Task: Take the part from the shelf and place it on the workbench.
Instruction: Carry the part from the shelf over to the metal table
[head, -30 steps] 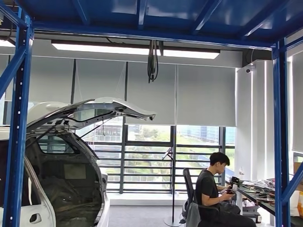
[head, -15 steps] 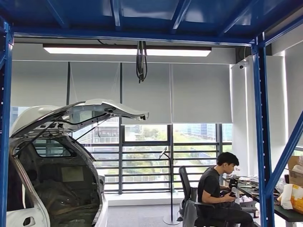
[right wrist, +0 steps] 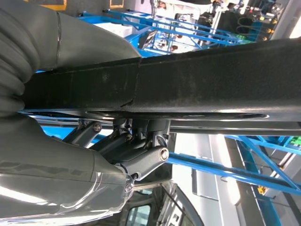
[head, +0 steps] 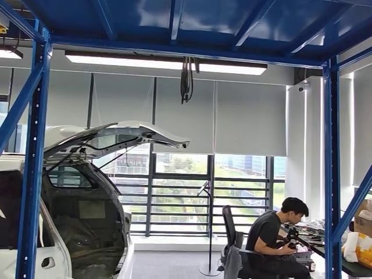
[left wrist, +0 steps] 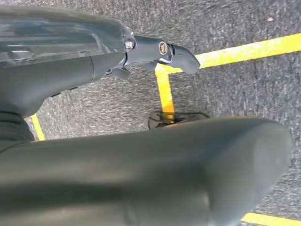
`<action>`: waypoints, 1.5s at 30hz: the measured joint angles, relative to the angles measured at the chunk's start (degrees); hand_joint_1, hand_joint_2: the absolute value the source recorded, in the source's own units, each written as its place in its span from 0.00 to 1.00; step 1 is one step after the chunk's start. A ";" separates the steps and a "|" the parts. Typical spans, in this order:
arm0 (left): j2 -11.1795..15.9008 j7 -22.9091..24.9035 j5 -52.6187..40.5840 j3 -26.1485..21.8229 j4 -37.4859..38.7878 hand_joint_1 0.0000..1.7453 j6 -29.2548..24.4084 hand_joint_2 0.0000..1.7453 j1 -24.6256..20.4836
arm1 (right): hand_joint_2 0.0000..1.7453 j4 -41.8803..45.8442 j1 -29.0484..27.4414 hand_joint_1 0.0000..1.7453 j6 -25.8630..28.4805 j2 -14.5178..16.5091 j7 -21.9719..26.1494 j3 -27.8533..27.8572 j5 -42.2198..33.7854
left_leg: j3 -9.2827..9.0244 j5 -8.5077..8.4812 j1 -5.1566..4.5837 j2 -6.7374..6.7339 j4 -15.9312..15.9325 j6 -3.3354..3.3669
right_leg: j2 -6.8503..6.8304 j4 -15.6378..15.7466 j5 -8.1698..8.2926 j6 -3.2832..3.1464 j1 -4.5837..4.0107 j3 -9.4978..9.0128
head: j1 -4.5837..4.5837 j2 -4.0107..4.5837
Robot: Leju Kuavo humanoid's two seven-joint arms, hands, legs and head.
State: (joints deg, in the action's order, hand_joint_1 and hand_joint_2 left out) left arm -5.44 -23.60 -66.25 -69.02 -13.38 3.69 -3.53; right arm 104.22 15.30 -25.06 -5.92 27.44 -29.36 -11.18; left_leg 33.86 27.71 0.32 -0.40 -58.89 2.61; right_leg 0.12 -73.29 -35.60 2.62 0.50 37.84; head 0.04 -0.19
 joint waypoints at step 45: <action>2.55 1.25 -2.93 0.19 0.07 0.00 -0.04 1.00 1.01 | 1.00 7.88 -4.72 1.00 -0.90 -0.13 3.61 4.22 0.93 | 6.43 5.57 0.65 0.30 -14.96 -3.45 | -2.70 18.97 6.94 -4.59 -1.25 -8.74 | 0.02 -0.01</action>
State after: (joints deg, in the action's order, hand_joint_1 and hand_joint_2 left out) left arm -2.89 -22.35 -69.18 -68.84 -13.31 3.65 -2.52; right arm 112.10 10.58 -25.96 -6.05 31.05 -25.15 -10.25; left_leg 40.29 33.28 0.97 -0.11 -73.85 -0.84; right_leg -2.58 -54.32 -28.66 -1.96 -0.75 29.10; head 0.07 -0.20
